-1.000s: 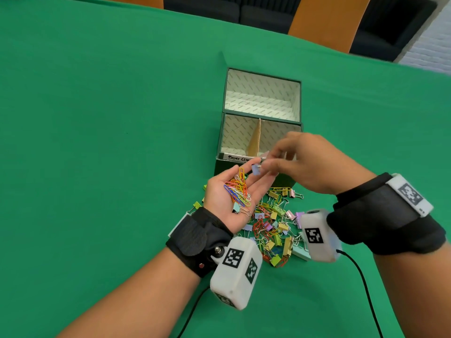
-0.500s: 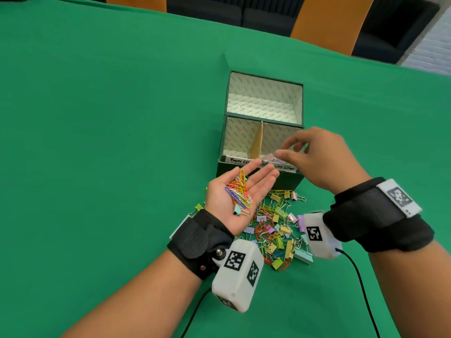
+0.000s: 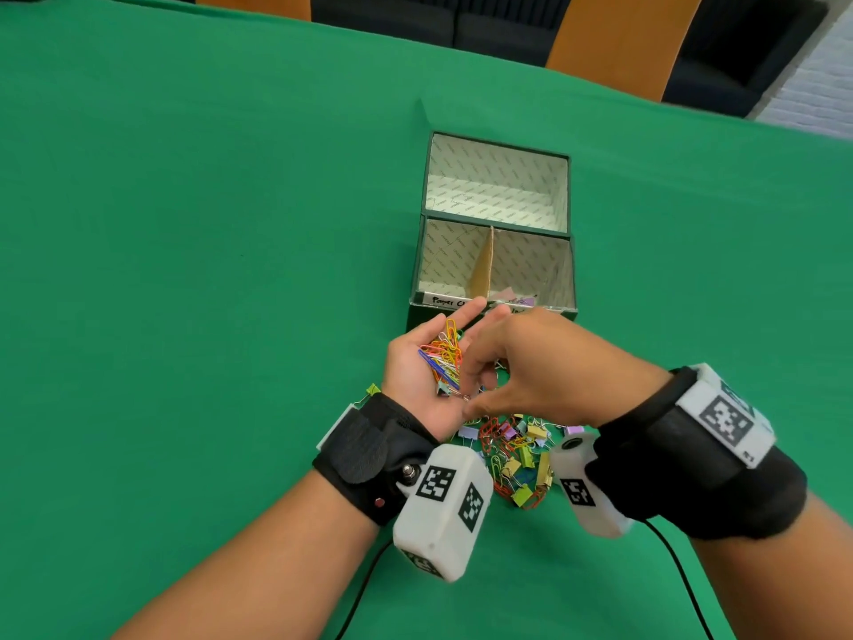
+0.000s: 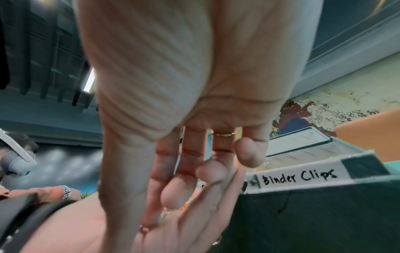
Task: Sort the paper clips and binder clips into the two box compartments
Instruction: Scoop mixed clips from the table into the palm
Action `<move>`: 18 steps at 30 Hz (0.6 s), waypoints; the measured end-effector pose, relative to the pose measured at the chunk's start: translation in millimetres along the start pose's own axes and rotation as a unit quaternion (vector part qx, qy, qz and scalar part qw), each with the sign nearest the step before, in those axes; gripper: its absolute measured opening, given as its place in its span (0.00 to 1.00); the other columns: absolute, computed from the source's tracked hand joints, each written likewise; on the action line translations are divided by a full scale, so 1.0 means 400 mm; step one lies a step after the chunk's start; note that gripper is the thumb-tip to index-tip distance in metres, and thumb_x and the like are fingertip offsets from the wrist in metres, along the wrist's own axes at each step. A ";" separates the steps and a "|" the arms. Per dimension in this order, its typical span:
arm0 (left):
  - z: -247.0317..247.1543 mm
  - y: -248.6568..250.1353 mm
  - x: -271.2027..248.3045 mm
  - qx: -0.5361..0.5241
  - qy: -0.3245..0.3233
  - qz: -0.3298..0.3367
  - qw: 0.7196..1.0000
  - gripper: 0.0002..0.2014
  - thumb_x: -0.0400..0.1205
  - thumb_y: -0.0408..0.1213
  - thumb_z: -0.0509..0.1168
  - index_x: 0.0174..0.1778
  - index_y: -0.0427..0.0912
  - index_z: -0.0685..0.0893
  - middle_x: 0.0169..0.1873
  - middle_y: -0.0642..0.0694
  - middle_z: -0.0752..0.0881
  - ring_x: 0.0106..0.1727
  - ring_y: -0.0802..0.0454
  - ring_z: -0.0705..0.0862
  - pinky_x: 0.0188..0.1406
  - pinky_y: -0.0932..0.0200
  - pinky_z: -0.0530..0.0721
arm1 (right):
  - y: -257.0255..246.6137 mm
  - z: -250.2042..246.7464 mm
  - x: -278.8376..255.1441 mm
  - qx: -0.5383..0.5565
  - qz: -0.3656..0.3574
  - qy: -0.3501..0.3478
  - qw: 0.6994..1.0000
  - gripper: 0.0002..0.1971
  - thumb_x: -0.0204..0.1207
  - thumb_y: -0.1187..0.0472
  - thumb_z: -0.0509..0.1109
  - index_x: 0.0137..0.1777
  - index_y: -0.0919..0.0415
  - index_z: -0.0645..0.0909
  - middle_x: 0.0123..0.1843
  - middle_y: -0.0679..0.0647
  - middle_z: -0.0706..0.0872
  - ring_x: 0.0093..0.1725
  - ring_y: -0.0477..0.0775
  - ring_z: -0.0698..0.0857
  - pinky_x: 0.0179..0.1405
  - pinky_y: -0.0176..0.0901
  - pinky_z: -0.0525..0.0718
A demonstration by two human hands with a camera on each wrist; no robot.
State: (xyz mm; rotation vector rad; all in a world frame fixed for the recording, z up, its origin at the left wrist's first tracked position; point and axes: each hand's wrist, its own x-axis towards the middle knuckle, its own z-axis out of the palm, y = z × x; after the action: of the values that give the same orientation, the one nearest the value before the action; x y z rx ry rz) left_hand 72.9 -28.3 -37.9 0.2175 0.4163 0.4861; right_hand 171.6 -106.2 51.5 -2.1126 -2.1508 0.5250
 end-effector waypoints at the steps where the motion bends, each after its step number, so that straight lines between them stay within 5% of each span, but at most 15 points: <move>1: 0.002 0.000 0.001 -0.003 -0.001 0.004 1.000 0.21 0.86 0.42 0.51 0.65 0.36 0.82 0.64 0.33 0.83 0.57 0.38 0.83 0.65 0.47 0.70 | 0.001 -0.001 0.000 0.005 -0.001 0.002 1.000 0.03 0.67 0.49 0.77 0.38 0.43 0.86 0.34 0.41 0.87 0.39 0.41 0.84 0.43 0.46 0.84; 3: 0.007 0.000 0.000 -0.014 0.001 0.008 1.000 0.20 0.85 0.41 0.51 0.64 0.35 0.82 0.64 0.31 0.82 0.53 0.39 0.85 0.66 0.50 0.72 | 0.002 -0.010 -0.002 0.032 -0.001 0.008 0.999 0.01 0.70 0.51 0.76 0.38 0.45 0.87 0.36 0.42 0.88 0.38 0.40 0.83 0.42 0.38 0.82; 8: 0.016 -0.001 -0.003 -0.057 -0.012 0.016 0.998 0.20 0.85 0.38 0.52 0.64 0.29 0.80 0.63 0.28 0.82 0.60 0.35 0.83 0.69 0.48 0.76 | 0.015 -0.064 -0.017 0.124 0.022 0.067 0.990 0.03 0.73 0.50 0.75 0.42 0.46 0.90 0.34 0.38 0.88 0.31 0.39 0.80 0.33 0.31 0.78; 13: 0.022 -0.003 -0.008 -0.080 -0.028 0.004 0.996 0.19 0.85 0.37 0.52 0.60 0.26 0.81 0.56 0.24 0.85 0.53 0.29 0.87 0.58 0.40 0.83 | 0.089 -0.114 -0.007 0.141 0.097 0.270 0.948 0.07 0.73 0.50 0.76 0.37 0.51 0.87 0.26 0.43 0.83 0.25 0.37 0.76 0.25 0.23 0.72; 16: 0.023 -0.004 -0.013 -0.082 -0.028 -0.001 0.996 0.19 0.86 0.37 0.52 0.60 0.26 0.82 0.57 0.25 0.84 0.56 0.30 0.86 0.59 0.40 0.82 | 0.137 -0.120 0.014 0.115 0.171 0.358 0.911 0.07 0.73 0.51 0.75 0.38 0.52 0.87 0.30 0.45 0.85 0.28 0.40 0.78 0.27 0.31 0.74; 18: 0.023 -0.004 -0.014 -0.086 -0.029 -0.003 0.996 0.20 0.86 0.38 0.52 0.61 0.27 0.81 0.58 0.25 0.84 0.58 0.30 0.85 0.60 0.40 0.82 | 0.160 -0.114 0.023 0.076 0.216 0.355 0.906 0.07 0.73 0.50 0.75 0.38 0.52 0.87 0.30 0.44 0.84 0.31 0.46 0.80 0.30 0.36 0.73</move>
State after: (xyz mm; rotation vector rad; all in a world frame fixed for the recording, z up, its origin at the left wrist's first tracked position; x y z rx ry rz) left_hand 73.1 -33.3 -28.2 0.0642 0.3159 0.5062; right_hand 245.9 -89.3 73.5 -2.2146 -1.2196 -0.0721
